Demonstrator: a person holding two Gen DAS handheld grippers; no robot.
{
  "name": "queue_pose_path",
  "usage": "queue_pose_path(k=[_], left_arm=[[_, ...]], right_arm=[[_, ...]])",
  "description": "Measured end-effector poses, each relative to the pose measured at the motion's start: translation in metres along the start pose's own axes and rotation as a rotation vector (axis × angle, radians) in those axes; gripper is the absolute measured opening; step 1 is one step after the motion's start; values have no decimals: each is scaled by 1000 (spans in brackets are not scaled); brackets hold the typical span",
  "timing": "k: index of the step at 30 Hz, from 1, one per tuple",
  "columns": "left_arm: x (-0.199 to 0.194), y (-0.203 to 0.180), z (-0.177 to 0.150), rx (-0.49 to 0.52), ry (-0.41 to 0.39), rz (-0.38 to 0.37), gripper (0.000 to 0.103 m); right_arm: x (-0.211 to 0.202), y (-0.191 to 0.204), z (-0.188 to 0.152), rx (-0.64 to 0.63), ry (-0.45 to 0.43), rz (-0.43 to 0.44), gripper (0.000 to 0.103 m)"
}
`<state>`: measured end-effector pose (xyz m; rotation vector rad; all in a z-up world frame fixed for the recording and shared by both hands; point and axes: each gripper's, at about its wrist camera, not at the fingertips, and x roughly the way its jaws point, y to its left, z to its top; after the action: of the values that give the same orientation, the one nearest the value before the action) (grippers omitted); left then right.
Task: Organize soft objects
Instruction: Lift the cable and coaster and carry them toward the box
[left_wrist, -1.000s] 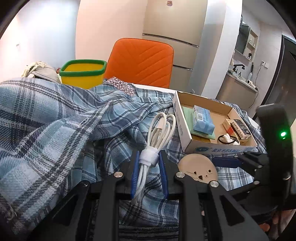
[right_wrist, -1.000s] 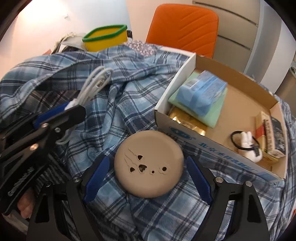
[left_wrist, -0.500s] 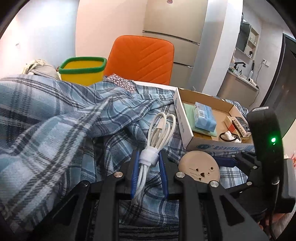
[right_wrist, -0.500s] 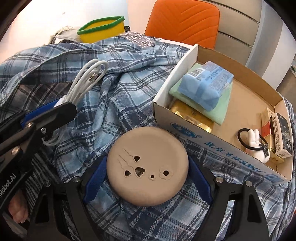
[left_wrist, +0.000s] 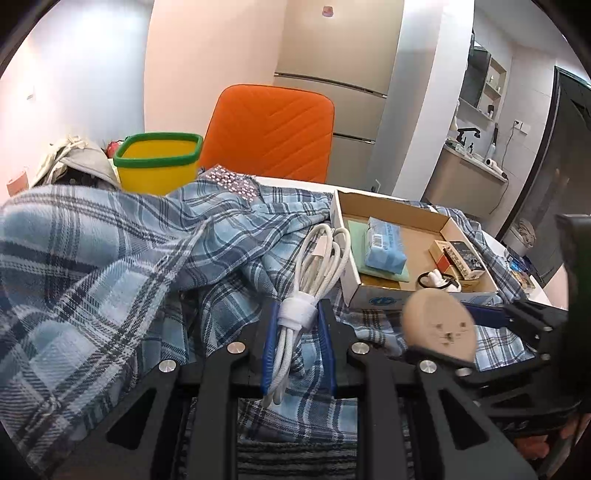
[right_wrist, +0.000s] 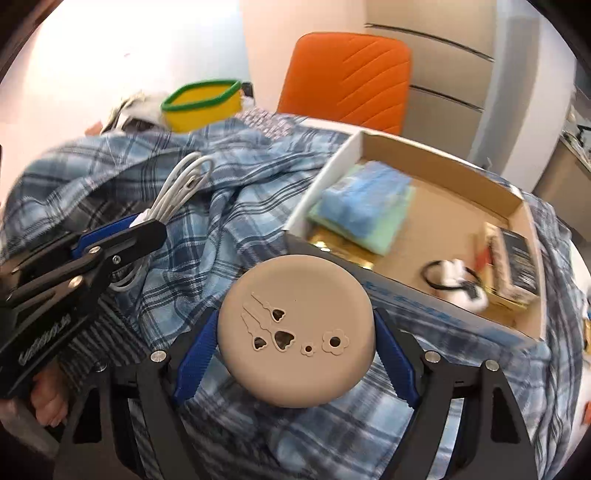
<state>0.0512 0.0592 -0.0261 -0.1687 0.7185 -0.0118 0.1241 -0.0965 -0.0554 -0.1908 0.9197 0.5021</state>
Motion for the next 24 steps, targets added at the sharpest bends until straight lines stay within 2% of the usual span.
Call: queue_pose_path(k=[8,13,18,24], left_arm=[[-10,-25,10,40,-31,-13,20],[-14,-46,22,71,-58,-31,20],[-24,-61,41,80,-143,-66,20],[-35,-82,75,121,-247,-65,20]], right_arm=[[-51,-36,-12,70,-104,-62,83],[-83,-58,-7,109,-196,-120,83],[-110,-79,6,151,-279,-155,83],[-130,-86,33,149,-365,-180,83]])
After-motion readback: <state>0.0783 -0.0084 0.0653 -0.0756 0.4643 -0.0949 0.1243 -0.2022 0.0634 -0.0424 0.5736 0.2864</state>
